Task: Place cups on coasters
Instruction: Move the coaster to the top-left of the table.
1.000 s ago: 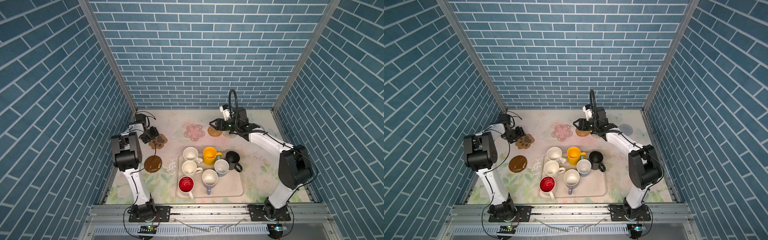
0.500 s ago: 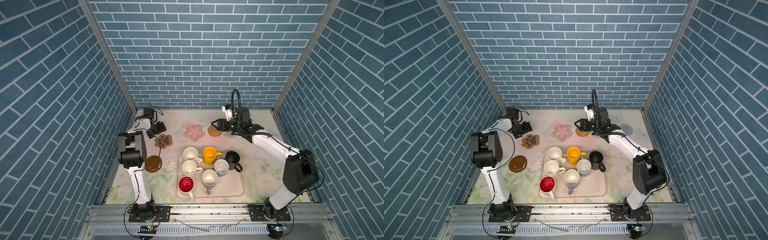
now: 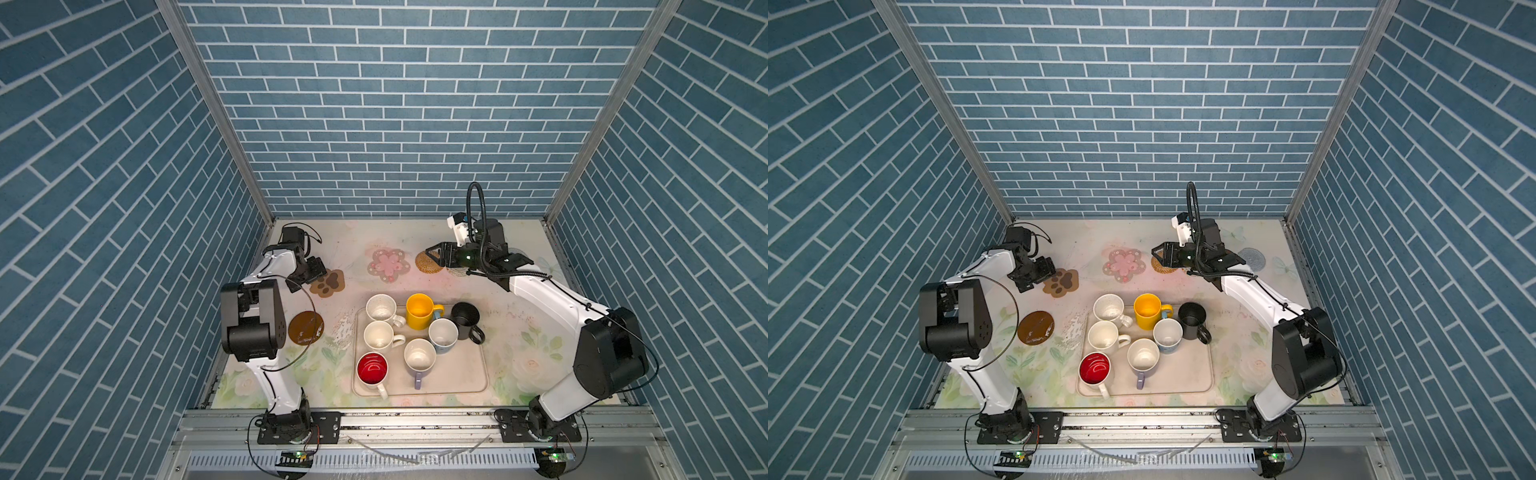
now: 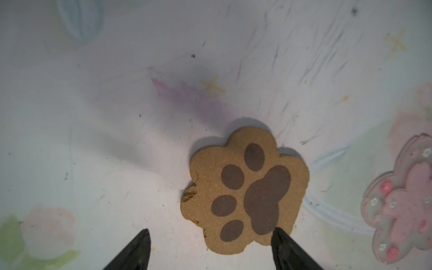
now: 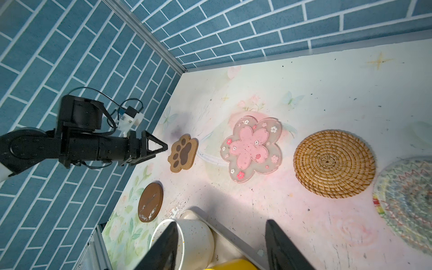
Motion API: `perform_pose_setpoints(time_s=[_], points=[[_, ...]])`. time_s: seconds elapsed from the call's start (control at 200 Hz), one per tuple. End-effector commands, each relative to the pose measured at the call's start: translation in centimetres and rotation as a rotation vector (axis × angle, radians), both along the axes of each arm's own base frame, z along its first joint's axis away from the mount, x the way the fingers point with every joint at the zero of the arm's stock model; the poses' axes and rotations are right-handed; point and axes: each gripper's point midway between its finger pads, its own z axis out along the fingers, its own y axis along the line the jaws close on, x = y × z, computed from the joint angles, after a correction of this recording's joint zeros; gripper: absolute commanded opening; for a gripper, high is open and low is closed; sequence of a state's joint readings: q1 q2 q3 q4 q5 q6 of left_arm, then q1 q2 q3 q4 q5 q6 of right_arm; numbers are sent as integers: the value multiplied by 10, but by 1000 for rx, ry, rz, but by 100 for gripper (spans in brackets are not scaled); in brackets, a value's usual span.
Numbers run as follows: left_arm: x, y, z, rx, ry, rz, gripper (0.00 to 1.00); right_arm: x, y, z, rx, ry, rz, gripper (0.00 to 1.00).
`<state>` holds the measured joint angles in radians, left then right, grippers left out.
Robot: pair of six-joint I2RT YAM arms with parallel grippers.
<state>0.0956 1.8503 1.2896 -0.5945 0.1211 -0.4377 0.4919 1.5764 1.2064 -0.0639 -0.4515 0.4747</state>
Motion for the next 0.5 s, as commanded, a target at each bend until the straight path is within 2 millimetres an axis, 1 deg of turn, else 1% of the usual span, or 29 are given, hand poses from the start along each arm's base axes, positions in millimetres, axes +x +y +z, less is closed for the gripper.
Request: perform_pose_setpoints(time_s=[0.0,0.07,0.2,0.495], points=[[-1,-1,-4,-10,-20,17,81,-11,-5,-6,-10,28,-17,60],[-5,-3,-10,-21,-15,20,81,-13,-6,-8,-12,34,-19,60],[-6,-7,-18,-52,-22,28,80,-16,-7,-8,-13,37,-24,60],[5,-20,-28,-116,-48,51,74,-21,-10,-11,-26,46,-32,60]])
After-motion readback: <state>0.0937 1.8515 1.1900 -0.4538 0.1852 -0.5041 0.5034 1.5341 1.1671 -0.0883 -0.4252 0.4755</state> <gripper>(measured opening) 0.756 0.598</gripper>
